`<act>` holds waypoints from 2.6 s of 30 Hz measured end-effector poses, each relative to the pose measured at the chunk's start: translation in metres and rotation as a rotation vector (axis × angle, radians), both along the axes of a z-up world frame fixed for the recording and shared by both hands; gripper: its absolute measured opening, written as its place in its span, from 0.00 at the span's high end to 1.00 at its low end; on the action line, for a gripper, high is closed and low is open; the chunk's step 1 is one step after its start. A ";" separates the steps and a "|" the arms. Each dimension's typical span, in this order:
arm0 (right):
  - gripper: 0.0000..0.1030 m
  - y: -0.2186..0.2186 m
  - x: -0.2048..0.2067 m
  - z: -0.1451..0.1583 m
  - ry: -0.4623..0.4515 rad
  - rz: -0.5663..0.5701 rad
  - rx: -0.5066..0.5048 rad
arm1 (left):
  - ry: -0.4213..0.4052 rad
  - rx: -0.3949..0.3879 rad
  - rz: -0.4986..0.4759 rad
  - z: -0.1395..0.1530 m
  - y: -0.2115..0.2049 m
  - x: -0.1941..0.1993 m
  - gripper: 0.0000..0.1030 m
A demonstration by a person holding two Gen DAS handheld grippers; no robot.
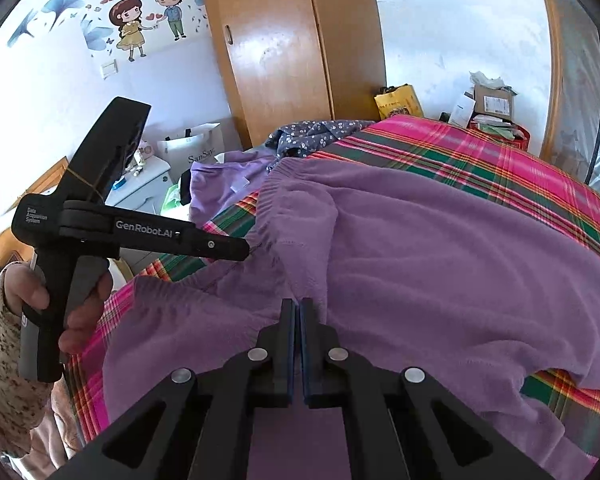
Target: Fold clothes
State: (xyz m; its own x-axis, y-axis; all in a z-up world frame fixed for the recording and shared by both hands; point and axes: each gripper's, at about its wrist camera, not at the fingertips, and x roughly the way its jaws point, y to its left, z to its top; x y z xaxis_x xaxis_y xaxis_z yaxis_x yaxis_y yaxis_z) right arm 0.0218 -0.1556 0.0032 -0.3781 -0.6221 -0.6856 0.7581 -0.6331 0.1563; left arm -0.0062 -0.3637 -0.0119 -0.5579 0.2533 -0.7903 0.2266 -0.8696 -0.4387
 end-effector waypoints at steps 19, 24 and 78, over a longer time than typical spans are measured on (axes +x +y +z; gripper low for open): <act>0.97 0.002 0.000 -0.004 -0.021 -0.004 -0.014 | 0.059 0.092 -0.006 0.000 0.002 0.002 0.74; 0.97 0.003 -0.001 -0.004 -0.026 -0.010 -0.014 | 0.104 0.265 0.012 -0.004 -0.011 0.001 0.74; 0.70 0.047 -0.023 -0.010 -0.088 -0.168 -0.019 | 0.081 0.239 0.148 -0.013 -0.055 0.009 0.95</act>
